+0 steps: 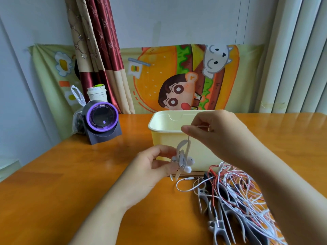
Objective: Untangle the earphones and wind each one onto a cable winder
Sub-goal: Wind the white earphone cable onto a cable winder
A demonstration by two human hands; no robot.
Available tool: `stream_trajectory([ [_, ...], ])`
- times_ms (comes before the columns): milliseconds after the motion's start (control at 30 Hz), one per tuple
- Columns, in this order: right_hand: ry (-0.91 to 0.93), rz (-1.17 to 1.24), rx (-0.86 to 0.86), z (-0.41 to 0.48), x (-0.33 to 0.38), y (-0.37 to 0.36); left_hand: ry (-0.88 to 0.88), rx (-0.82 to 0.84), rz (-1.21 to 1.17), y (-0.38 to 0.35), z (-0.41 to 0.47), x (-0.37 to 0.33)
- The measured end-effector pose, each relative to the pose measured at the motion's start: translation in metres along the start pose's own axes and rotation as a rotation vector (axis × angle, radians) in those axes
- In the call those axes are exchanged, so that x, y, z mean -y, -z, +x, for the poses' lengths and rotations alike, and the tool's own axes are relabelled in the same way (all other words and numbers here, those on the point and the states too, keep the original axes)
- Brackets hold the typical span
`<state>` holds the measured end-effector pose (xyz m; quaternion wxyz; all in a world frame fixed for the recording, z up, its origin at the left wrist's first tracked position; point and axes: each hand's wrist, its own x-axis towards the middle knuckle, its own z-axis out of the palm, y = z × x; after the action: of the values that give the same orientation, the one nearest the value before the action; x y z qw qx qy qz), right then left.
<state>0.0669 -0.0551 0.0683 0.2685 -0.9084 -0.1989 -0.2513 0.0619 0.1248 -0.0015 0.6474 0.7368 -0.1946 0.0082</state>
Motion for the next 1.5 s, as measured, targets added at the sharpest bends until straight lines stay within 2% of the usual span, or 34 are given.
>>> stream_trajectory([
  [133,-0.065,0.197,0.043,0.004,-0.011,-0.009,-0.011,0.046,-0.076,0.003,0.0,0.0],
  [233,-0.186,0.374,0.162,0.003,-0.016,-0.025,-0.026,0.076,-0.392,0.002,0.001,0.002],
  [333,-0.258,0.541,0.249,-0.003,-0.013,-0.048,-0.015,0.02,-0.691,0.004,0.004,0.002],
  [400,-0.223,0.532,0.26,-0.007,-0.01,-0.058,0.011,-0.089,-0.784,0.003,0.005,-0.001],
  [500,-0.143,0.472,0.265,-0.007,-0.007,-0.058,0.079,-0.269,-0.804,0.005,0.006,-0.004],
  [700,-0.048,0.328,0.331,-0.011,0.0,-0.06,0.152,-0.411,-0.853,0.008,0.009,0.0],
  [767,-0.034,0.283,0.331,-0.011,0.002,-0.059,0.158,-0.437,-0.83,0.009,0.01,0.003],
  [967,0.036,0.16,0.391,-0.012,0.011,-0.044,0.081,-0.412,-0.56,0.011,0.007,0.005],
  [1033,0.05,0.137,0.37,-0.012,0.013,-0.036,0.103,-0.411,-0.585,0.011,0.007,0.003],
  [1200,0.06,0.119,0.325,-0.009,0.011,-0.024,0.244,-0.453,-0.832,0.013,0.012,0.005],
  [1267,0.076,0.104,0.329,-0.009,0.012,-0.023,0.229,-0.433,-0.822,0.012,0.011,0.006],
  [1300,0.083,0.103,0.328,-0.009,0.013,-0.022,0.201,-0.413,-0.747,0.011,0.011,0.009],
  [1433,0.087,0.165,0.243,-0.008,0.014,-0.012,0.058,-0.379,-0.192,0.01,0.01,0.016],
  [1500,0.064,0.166,0.179,-0.005,0.011,-0.007,0.026,-0.289,-0.056,0.006,0.008,0.014],
])
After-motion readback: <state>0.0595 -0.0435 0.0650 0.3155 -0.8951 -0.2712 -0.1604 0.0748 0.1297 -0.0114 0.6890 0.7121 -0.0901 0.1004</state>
